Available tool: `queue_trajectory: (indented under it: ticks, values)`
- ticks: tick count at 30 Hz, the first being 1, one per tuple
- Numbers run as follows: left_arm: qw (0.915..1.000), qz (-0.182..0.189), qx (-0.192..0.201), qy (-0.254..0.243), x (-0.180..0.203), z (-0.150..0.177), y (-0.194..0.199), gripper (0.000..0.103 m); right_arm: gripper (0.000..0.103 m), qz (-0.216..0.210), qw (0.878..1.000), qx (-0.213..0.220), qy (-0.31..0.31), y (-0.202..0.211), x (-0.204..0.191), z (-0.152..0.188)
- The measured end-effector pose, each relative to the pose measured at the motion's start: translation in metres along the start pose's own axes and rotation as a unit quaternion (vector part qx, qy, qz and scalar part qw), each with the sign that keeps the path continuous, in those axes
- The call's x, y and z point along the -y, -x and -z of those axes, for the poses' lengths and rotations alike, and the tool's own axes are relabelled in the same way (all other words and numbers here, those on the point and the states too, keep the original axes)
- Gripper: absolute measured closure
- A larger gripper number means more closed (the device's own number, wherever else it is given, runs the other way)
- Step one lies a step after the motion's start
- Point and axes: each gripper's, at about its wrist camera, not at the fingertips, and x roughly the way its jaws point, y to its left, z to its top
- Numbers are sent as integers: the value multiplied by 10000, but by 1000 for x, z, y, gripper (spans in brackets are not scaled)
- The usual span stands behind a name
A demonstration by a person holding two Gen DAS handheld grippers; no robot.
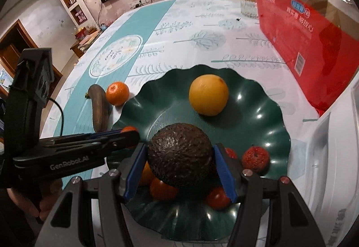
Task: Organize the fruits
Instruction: 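Carry the tomato and avocado over the green plate and open both tools, then withdraw both tools from the plate toward the banana and mandarin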
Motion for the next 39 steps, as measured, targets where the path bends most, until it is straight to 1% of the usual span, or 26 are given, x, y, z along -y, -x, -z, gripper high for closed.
queue_trajectory:
  ticks: [3,6,9,11,13,16,21,23,30,35,39]
  values:
    - [10000,16,-80,-46,2,0,-6,78,42,15,10000,22,51,0,-1,-1]
    - [9999,-26,-81,-69,4,1,-5,72,41,42,9999,88,31,1,0,-2]
    - [10000,-55,-37,-30,4,0,-1,65,41,57,9996,260,99,7,-3,-4]
    - [10000,-50,29,9,3,0,5,54,40,141,9994,263,168,9,-6,-4]
    - [9999,-65,117,28,4,1,13,48,40,143,9994,278,113,13,-6,-3]
    - [9996,-113,261,92,4,3,25,42,39,212,9991,352,39,21,-6,-3]
    - [9986,-108,482,202,2,10,48,40,36,299,9985,464,-14,36,-10,2]
    - [9979,-107,604,224,1,14,59,37,35,320,9981,520,-52,43,-11,6]
    - [9954,-130,897,295,-6,39,97,34,34,345,9971,656,-174,64,-23,23]
    - [9944,-230,979,335,-16,60,118,31,34,338,9966,697,-274,74,-35,37]
    - [9944,-289,948,374,-27,78,131,31,34,311,9963,675,-422,78,-43,49]
